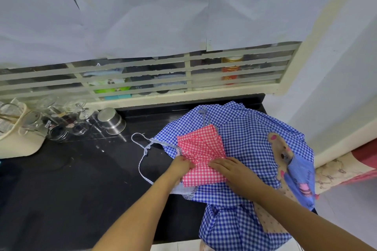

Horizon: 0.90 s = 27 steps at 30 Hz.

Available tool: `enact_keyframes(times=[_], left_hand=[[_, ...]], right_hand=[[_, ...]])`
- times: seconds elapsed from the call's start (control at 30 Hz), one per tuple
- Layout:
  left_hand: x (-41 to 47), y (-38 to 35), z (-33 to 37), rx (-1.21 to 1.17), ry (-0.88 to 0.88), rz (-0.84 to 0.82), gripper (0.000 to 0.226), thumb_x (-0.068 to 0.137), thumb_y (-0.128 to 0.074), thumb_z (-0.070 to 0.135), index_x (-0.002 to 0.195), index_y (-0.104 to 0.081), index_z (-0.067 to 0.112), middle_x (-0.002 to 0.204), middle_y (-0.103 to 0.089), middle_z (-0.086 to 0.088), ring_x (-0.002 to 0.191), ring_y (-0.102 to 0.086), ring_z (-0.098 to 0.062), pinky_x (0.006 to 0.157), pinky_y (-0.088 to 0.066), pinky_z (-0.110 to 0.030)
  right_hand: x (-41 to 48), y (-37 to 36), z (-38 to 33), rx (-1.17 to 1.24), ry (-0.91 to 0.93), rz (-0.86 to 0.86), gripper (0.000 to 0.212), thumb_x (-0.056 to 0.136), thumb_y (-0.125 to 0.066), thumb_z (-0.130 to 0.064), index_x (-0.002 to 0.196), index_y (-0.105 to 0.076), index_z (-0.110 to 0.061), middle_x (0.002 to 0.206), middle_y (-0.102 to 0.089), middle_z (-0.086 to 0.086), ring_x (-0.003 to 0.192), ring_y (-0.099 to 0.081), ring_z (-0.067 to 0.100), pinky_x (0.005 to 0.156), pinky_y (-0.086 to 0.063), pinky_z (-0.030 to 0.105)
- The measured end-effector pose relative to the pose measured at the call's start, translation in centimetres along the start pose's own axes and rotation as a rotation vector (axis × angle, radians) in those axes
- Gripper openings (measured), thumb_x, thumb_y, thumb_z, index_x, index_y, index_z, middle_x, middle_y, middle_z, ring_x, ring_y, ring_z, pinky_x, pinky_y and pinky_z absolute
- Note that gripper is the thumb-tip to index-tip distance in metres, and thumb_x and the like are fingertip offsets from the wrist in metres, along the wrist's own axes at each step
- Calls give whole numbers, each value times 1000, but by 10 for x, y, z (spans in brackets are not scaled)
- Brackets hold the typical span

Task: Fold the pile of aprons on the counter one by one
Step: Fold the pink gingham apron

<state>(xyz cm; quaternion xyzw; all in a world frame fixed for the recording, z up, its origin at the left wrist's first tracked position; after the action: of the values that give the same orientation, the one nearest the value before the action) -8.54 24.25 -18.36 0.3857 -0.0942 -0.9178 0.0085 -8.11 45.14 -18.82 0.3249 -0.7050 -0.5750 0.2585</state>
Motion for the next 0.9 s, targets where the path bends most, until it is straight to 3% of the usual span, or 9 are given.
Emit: enact_keyframes(times=[0.1, 0.17, 0.27, 0.37, 0.43, 0.5, 0.6, 0.73, 0.9], left_hand=[[-4, 0, -1, 190, -130, 62, 12, 89, -60, 11, 79, -55, 10, 89, -62, -9, 78, -58, -18, 70, -47, -31], [-11, 0, -1, 437, -293, 179, 11, 92, -58, 21, 94, -57, 10, 91, -61, -4, 80, -57, -16, 64, -38, -28], [-26, 1, -3, 772, -586, 350, 38, 95, -51, 41, 123, -53, 15, 118, -57, -1, 108, -54, -18, 85, -41, -26], [-32, 3, -13, 922, -839, 154, 79, 81, -38, 75, 138, -47, 21, 142, -40, 11, 136, -29, -11, 118, -20, -33], [-30, 10, -20, 961, -851, 77, 86, 75, -48, 76, 143, -40, 23, 145, -32, 16, 140, -21, -9, 120, -11, -34], [-24, 16, -21, 812, -838, 85, 68, 80, -65, 52, 138, -46, 22, 137, -49, 8, 128, -42, -12, 108, -32, -25], [-20, 22, -8, 616, -728, 50, 52, 86, -67, 41, 131, -50, 23, 116, -63, 6, 99, -59, -9, 78, -40, -10], [-9, 31, 14, 481, -526, -47, 47, 91, -60, 41, 131, -46, 21, 112, -65, 8, 94, -63, -8, 82, -49, -20], [9, 34, 28, 324, -356, -40, 47, 96, -53, 37, 133, -39, 12, 109, -60, 5, 89, -61, -5, 71, -49, -16]], right_hand=[[1, 4, 2, 124, -18, -57, 62, 89, -52, -14, 147, -33, -27, 150, -38, -7, 137, -36, 15, 113, -14, 29], [2, 4, 2, 158, -39, -112, 59, 93, -48, -20, 147, -30, -33, 152, -32, -12, 140, -29, 11, 115, -15, 34], [7, 6, 5, 268, -67, -109, 53, 92, -52, -26, 143, -40, -34, 146, -43, -11, 133, -39, 10, 111, -26, 34], [18, 14, 15, 442, -137, -111, 44, 90, -58, -33, 134, -53, -30, 125, -62, -8, 109, -58, 10, 98, -45, 27], [25, 23, 20, 488, -171, -185, 36, 91, -59, -36, 126, -55, -28, 107, -66, -11, 94, -62, 9, 83, -49, 25], [32, 27, 22, 532, -204, -230, 27, 92, -58, -36, 116, -50, -28, 90, -64, -12, 80, -62, 8, 71, -48, 23], [39, 31, 24, 603, -302, -187, 33, 93, -57, -39, 118, -39, -28, 96, -65, -8, 80, -63, 9, 70, -53, 27], [48, 33, 26, 682, -477, -117, 40, 96, -48, -43, 128, -37, -20, 101, -58, -10, 80, -57, 1, 63, -44, 13], [71, 33, 25, 459, -589, -103, 47, 101, -35, -41, 134, -31, -8, 91, -60, 2, 69, -58, 15, 57, -46, 28]])
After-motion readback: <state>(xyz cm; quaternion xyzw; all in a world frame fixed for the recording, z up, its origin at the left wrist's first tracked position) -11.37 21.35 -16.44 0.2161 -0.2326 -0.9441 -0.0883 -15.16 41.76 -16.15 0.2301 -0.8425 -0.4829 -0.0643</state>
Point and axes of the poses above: each hand's wrist, its own x-axis towards the middle knuckle, its own y-axis out of the back of the hand, z = x × y, the point moved 2 cm from there along x, towards the middle knuckle
